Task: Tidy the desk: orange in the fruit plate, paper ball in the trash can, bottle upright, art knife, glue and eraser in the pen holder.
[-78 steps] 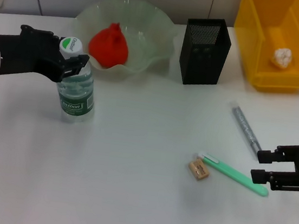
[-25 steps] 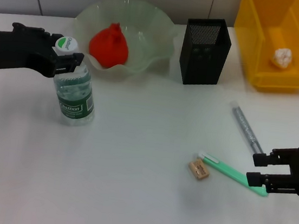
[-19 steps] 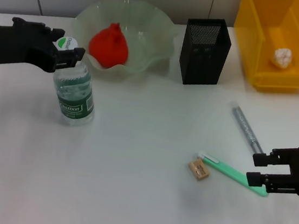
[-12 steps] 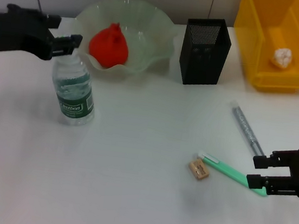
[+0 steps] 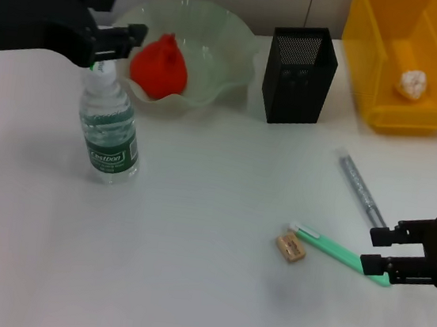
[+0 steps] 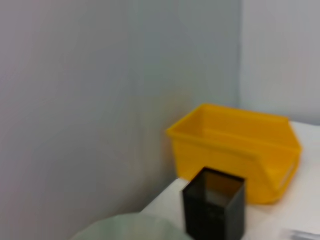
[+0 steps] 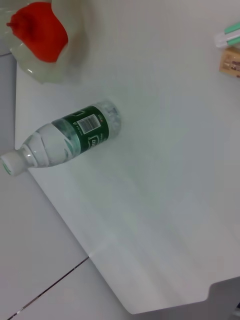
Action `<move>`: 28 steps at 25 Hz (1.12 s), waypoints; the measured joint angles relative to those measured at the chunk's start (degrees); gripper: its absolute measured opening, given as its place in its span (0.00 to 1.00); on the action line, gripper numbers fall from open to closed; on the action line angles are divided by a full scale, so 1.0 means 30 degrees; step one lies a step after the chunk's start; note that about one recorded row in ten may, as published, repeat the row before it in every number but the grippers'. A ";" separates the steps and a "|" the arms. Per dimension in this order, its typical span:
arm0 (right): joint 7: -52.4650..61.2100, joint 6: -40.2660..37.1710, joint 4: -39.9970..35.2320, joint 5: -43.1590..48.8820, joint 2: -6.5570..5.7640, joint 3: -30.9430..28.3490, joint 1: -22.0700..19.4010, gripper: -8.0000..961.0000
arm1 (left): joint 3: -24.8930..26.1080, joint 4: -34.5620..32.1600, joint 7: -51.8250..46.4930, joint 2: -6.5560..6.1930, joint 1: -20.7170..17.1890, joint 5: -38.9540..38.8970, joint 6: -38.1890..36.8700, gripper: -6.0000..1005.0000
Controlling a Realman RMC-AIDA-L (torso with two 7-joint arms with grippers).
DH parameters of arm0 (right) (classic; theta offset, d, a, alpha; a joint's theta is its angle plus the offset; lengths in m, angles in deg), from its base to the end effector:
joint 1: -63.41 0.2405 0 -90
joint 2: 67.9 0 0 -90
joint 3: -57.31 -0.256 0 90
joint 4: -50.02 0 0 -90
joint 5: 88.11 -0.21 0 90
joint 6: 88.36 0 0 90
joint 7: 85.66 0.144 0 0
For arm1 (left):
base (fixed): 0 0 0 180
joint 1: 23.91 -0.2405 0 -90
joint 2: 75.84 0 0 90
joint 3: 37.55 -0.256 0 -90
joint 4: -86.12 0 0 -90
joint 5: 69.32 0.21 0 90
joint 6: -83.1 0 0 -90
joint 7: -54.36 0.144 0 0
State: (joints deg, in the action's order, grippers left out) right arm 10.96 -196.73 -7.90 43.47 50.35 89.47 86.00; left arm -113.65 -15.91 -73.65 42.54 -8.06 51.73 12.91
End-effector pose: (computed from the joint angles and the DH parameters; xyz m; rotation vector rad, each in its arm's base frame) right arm 0.2999 0.2712 0.0617 -2.8031 0.9801 0.3946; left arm -0.1282 0.3355 0.0694 -2.4781 -0.3870 -0.3179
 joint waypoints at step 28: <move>0.2455 0.0966 -0.0286 -0.0042 -0.0061 -0.0084 0.0378 0.65 | 0.0497 0.8795 0.7608 -0.0013 0.0890 -1.0369 -0.8275 0.54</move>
State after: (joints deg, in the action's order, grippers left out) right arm 18.33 -193.83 -8.76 43.34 50.17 89.22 87.14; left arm -112.15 10.48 -50.82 42.50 -5.39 20.62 -11.92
